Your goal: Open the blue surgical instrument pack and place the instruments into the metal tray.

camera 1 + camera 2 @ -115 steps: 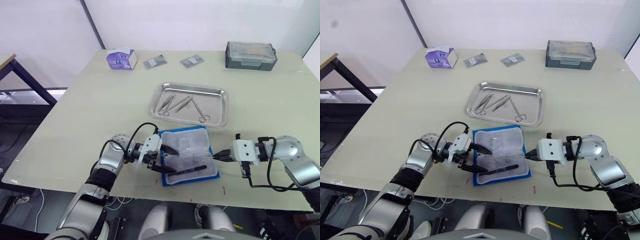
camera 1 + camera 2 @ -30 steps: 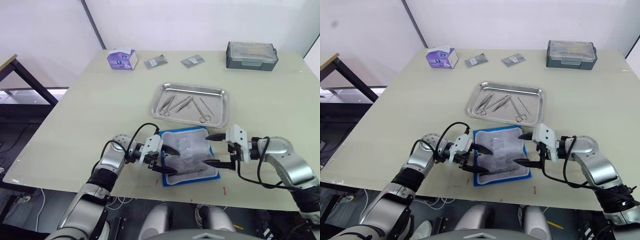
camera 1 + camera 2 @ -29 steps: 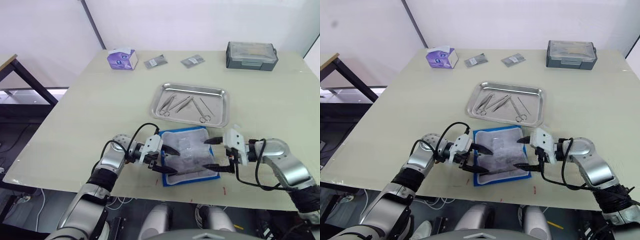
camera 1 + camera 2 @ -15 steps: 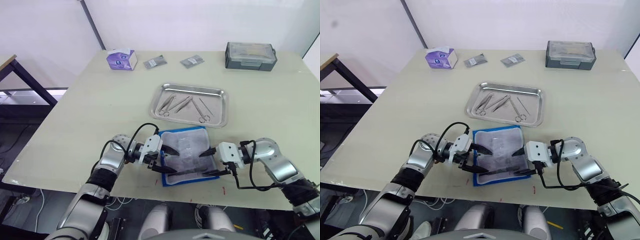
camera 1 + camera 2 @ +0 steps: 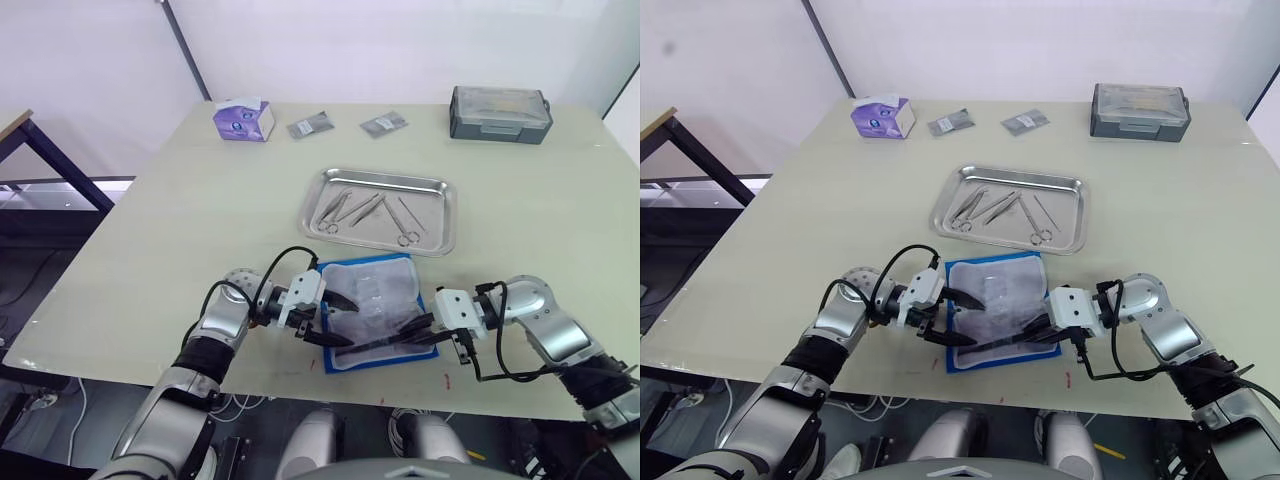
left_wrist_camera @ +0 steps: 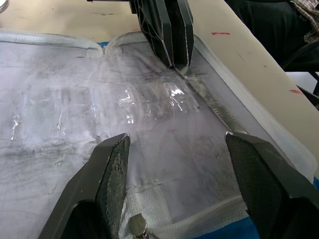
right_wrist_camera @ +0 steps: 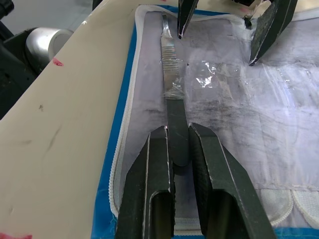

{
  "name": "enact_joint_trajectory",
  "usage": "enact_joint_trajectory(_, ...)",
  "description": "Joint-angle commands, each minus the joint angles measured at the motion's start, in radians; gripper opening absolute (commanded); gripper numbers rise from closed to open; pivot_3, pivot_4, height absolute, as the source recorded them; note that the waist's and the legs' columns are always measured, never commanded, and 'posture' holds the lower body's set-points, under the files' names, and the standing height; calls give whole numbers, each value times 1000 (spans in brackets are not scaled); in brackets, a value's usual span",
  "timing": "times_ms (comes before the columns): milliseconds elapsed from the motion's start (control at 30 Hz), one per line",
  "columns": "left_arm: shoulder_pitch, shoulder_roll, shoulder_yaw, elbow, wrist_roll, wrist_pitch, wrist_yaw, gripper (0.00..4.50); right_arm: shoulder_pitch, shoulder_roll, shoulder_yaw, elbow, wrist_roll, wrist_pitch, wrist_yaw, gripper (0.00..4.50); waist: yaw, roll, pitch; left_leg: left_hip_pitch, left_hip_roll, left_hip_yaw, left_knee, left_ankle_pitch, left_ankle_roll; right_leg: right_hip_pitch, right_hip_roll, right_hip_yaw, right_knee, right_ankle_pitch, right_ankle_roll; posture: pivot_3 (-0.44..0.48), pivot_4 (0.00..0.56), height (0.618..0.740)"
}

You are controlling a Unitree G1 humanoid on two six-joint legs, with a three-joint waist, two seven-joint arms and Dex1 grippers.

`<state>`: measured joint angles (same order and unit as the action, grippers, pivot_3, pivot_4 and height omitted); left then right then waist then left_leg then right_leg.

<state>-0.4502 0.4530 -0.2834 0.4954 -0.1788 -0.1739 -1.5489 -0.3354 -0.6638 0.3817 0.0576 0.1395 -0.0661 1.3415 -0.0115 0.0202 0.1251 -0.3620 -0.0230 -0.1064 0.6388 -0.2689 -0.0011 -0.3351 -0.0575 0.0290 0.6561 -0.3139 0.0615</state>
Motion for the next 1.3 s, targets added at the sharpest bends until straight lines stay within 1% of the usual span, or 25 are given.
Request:
enact_joint_trajectory(33, 64, -16, -87, 128, 70, 14, -37, 3256, 10, -32, -20, -41, -6, 44, -2, 13, 2, 0, 0, 0, 0, 0, 0, 0, 0, 0, 0, 0, 0, 0, 0, 0, 150, 738)
enact_joint_trajectory(133, 67, -33, -74, 131, 22, -1, -64, 3256, 14, -44, -26, -70, 3, 64, 0, 13, 2, 0, 0, 0, -1, 0, 0, 0, 0, 0, -1, 0, -1, 0, 0, 0, 150, 738)
enact_joint_trajectory(267, 65, -11, -138, 152, -26, -100, -65, 3256, 22, -57, -30, -89, 8, 76, 0, 13, 2, 1, 0, 0, -1, 0, -2, 0, 0, 0, -2, -1, -2, 0, 0, 0, 150, 738)
enact_joint_trajectory(567, -2, -13, -184, 280, -14, -181, -65, 3256, 14, -74, -51, -109, 21, 91, 7, 13, 9, 2, 0, 0, -2, -1, -3, 0, 0, 0, -4, -2, -3, 0, 1, 0, 150, 738)
enact_joint_trajectory(633, -11, -15, -190, 298, -11, -190, -65, 3256, 12, -80, -58, -111, 23, 91, 10, 13, 9, 3, 0, 0, -2, -1, -3, 1, 1, 0, -4, -2, -3, -2, 4, 0, 150, 738)
enact_joint_trajectory(867, -23, -18, -202, 321, -8, -201, -65, 3256, 3, -102, -87, -136, 47, 110, 17, 13, 15, 3, -1, 0, -3, -1, -3, 1, 1, 1, -4, -2, -3, -2, 4, 0, 150, 738)
enact_joint_trajectory(1300, -21, -23, -209, 325, -3, -199, -65, 3256, -11, -183, -138, -191, 70, 131, 58, 13, 24, 4, 0, 0, -3, -1, -3, 1, 1, 1, -5, -2, -3, -3, 5, 0, 150, 738)
